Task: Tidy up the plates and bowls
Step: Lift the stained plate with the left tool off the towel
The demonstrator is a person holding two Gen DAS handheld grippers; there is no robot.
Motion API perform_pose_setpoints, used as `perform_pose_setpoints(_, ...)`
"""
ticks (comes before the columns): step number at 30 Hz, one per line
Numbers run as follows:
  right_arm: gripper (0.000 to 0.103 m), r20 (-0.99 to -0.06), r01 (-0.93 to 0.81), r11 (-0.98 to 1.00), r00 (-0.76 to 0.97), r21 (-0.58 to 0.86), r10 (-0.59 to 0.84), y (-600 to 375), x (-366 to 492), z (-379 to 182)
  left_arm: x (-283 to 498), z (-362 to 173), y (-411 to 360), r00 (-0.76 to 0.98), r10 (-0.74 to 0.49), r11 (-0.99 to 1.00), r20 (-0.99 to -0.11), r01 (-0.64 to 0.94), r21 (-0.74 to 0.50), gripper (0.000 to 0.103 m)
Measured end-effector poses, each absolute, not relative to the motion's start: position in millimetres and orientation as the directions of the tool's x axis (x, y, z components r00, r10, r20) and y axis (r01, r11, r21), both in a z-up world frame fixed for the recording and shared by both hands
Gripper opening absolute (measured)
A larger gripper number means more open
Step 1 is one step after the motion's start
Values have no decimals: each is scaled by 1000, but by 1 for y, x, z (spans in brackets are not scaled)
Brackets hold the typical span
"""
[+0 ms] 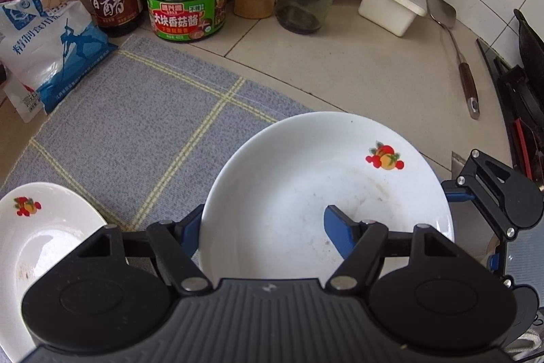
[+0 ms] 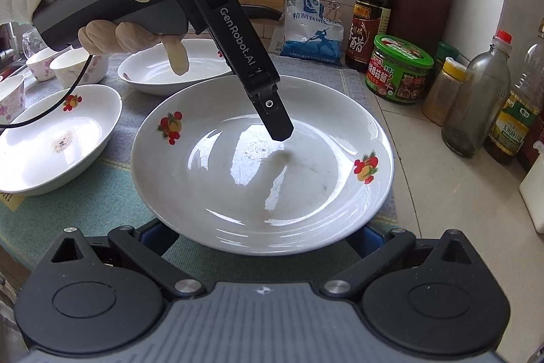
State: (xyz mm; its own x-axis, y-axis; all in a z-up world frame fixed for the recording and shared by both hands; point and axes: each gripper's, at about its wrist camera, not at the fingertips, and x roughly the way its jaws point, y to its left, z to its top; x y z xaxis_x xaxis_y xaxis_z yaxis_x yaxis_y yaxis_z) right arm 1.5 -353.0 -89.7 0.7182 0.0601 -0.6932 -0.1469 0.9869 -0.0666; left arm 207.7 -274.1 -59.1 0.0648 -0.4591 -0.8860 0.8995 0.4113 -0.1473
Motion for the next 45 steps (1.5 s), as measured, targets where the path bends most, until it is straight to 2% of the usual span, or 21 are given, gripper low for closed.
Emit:
perform_pose_setpoints(15,103,-713,-202,977,695,-71,92,-394,57,-102,252,-73,-305,100,-444,462,-890,877,-132,72)
perform_pose_setpoints(36,103,-725,-180,983,682,-34,99,-404,75,-111,266,-86,-322,102,-442,465,-891,875,-131,72)
perform_pose_setpoints(40,103,-725,-177,983,682,-40,94,-405,75,-110,265,-84,-320,110,-447,475,-888,870,-131,74)
perform_pose_setpoints(43,103,-723,-166,985,687,-55,75,-402,72,-108,260,-78,-316,128,-457,476,-880,871,-121,81)
perform_pose_setpoints(45,103,-719,-157,985,692,-67,62,-401,69,-106,255,-71,-311,148,-462,478,-874,872,-105,82)
